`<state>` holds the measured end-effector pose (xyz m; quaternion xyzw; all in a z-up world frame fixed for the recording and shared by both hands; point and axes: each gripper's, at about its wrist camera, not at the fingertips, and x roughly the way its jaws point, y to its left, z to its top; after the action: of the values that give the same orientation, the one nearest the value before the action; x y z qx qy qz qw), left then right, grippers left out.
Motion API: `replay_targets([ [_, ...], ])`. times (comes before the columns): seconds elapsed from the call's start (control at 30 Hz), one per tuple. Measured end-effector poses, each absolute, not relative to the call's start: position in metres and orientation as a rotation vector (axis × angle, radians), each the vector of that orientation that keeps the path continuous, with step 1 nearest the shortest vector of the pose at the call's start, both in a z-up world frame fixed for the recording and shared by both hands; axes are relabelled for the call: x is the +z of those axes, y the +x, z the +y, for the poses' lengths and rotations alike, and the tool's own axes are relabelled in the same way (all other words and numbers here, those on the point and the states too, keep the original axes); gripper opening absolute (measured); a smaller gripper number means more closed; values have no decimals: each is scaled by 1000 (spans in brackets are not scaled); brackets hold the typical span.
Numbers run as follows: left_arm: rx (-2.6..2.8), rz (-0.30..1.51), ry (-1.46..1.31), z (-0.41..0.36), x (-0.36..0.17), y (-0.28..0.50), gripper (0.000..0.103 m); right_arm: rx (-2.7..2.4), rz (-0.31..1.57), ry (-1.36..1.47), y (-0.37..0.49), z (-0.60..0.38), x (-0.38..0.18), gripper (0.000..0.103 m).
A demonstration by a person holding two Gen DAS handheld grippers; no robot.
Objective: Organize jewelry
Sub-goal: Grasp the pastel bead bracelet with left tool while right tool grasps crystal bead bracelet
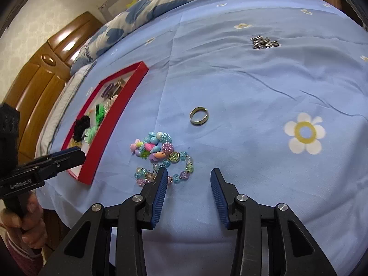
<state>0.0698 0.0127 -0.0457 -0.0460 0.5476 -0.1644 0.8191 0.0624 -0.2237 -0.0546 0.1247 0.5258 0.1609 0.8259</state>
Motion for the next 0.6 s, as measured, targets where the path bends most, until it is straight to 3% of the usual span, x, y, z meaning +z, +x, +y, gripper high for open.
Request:
replay_targets([
  [0.13,-366,1182,-79,4,-50,74,48,347,1121,191,64,-211,-60,37],
  [0.2,-375,1189,-64,-3,-53,76,48,355,1120,173,65,-208,-61,22],
  [0.23,-381,1191,-56,-6,-54,78,48,362,1126,183,66,-209,-62,9],
  [0.6,-463,1232,51,-63,-77,100,52,223,1047,327,59,-285,-47,7],
])
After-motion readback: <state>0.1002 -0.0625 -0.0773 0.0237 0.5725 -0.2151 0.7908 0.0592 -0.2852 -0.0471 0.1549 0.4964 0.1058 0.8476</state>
